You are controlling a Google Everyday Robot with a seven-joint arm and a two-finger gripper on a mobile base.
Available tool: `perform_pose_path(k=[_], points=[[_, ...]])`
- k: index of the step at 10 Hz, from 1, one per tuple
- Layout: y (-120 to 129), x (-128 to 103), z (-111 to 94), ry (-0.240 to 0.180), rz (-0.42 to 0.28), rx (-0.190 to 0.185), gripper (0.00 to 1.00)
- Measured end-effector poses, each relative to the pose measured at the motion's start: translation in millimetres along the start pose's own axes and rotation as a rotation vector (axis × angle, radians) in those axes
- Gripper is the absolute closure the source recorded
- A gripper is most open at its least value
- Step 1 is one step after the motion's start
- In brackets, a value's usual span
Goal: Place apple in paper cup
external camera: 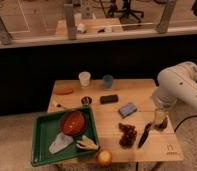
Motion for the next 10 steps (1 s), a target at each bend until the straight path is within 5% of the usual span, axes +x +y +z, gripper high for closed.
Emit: perform_pose_path(k=[5, 10], points=[[43, -4, -24, -0.038, -0.042, -0.017, 0.20], [86, -63, -34, -0.126, -0.228, -0.026, 0.20]])
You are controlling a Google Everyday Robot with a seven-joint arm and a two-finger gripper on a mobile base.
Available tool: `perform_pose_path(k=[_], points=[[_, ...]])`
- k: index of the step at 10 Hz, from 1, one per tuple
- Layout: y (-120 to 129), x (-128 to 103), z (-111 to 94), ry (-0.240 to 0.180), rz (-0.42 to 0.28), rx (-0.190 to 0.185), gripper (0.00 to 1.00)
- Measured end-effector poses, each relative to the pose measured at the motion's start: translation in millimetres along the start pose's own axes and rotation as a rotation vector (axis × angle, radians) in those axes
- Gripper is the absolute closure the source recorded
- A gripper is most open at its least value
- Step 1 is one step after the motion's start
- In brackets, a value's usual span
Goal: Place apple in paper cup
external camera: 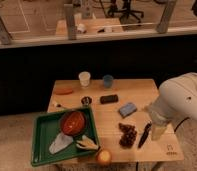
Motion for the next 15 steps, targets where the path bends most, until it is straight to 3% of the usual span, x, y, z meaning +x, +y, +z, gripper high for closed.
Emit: perform_pose_path(k=[2, 3, 6, 10, 12, 15], points=[[19, -43, 5, -0.029, -0.099, -0.017, 0.20], [32, -78, 12, -0.043, -0.176, -0.031, 0.20], [62, -129, 29, -0.037, -0.322, -0.078, 0.20], [64, -132, 31, -0.036, -0.331, -0.082, 0.20], [60, -134, 42, -0.074, -0.304, -0.095, 0.20], [48, -137, 95, -0.158, -0.247, -0.160, 0.20]])
